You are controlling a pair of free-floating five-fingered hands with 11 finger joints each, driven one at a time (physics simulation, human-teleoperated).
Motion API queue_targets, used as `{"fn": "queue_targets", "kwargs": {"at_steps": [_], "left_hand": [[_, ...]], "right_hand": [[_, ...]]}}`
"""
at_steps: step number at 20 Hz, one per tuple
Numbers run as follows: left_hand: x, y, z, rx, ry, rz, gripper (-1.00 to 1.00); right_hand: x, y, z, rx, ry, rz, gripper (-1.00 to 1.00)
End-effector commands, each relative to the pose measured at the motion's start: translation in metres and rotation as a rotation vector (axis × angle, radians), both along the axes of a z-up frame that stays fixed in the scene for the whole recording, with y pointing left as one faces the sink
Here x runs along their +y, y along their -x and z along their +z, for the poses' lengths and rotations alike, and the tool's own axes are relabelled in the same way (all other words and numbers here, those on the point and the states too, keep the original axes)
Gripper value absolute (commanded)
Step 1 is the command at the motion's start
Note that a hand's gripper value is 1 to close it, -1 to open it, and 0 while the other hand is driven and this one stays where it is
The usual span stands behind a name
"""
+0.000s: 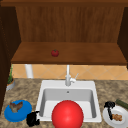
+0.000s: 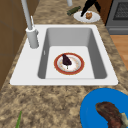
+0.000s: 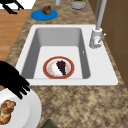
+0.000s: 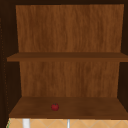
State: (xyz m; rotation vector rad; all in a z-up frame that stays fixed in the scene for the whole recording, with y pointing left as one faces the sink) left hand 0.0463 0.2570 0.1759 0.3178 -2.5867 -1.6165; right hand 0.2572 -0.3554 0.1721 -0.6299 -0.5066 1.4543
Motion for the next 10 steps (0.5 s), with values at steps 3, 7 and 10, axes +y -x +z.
{"fn": "queue_targets", "kwargs": {"at_steps": [3,7,10], "left_hand": [[0.000,0.000,0.000,0.000,0.000,0.000,0.00],[0.000,0.000,0.000,0.000,0.000,0.000,0.00],[0.000,0.000,0.000,0.000,0.000,0.000,0.00]], "right_hand": [[0.005,0.001,0.001,0.005,-0.019,0.001,-1.00],[0.010,-0.001,0.001,0.014,-0.033,0.004,-1.00],[0.030,-0.001,0.001,0.045,-0.036,-0.019,-1.00]]}}
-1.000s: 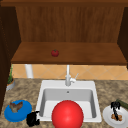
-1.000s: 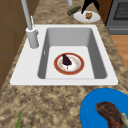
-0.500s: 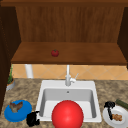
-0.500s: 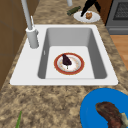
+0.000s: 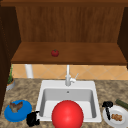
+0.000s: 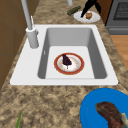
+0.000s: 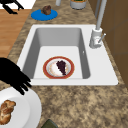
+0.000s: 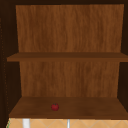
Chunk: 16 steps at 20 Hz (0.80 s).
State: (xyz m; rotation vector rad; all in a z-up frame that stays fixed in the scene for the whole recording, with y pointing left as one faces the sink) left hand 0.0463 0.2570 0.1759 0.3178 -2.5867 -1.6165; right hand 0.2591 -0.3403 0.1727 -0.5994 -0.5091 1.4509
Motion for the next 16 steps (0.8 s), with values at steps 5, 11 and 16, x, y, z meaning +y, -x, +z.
{"fn": "queue_targets", "kwargs": {"at_steps": [5,11,16], "left_hand": [[0.000,0.000,0.000,0.000,0.000,0.000,0.00],[0.000,0.000,0.000,0.000,0.000,0.000,0.00],[0.000,0.000,0.000,0.000,0.000,0.000,0.00]], "right_hand": [[0.031,0.001,0.011,0.078,-0.063,-0.027,-1.00],[0.033,0.001,0.013,0.079,-0.094,0.003,-1.00],[0.038,0.001,0.013,0.074,-0.099,0.006,-1.00]]}}
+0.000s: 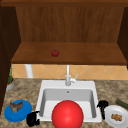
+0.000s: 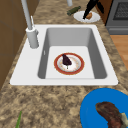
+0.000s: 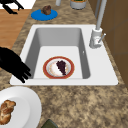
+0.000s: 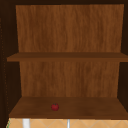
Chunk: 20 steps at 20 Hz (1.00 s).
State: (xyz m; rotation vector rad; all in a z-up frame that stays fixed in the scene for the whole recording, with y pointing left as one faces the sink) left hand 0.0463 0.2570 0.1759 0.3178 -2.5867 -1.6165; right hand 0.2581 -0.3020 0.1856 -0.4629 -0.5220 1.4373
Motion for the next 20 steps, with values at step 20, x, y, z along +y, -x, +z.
{"fn": "queue_targets", "kwargs": {"at_steps": [20], "left_hand": [[0.000,0.000,0.000,0.000,0.000,0.000,0.00]], "right_hand": [[-0.001,0.017,-0.014,-0.020,0.007,-0.003,-1.00]]}}
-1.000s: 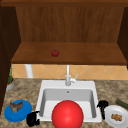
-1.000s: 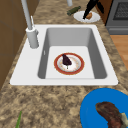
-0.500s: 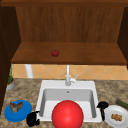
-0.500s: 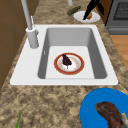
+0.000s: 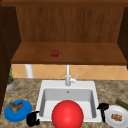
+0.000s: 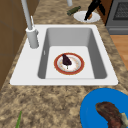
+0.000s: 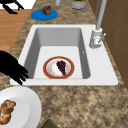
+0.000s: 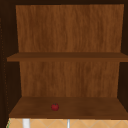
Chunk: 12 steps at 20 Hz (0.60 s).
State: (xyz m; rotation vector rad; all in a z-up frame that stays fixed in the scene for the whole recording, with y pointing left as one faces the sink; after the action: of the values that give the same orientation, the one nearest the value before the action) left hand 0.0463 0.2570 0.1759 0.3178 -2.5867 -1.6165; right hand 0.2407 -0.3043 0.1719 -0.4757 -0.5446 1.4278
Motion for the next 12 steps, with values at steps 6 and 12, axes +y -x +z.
{"fn": "queue_targets", "kwargs": {"at_steps": [6,12], "left_hand": [[-0.013,0.004,0.000,0.013,-0.115,0.025,-1.00],[-0.015,0.011,-0.002,0.057,-0.169,0.010,-1.00]], "right_hand": [[-0.002,-0.001,0.001,-0.009,-0.001,0.013,0.00],[-0.003,-0.001,0.000,-0.018,-0.002,0.004,0.00]]}}
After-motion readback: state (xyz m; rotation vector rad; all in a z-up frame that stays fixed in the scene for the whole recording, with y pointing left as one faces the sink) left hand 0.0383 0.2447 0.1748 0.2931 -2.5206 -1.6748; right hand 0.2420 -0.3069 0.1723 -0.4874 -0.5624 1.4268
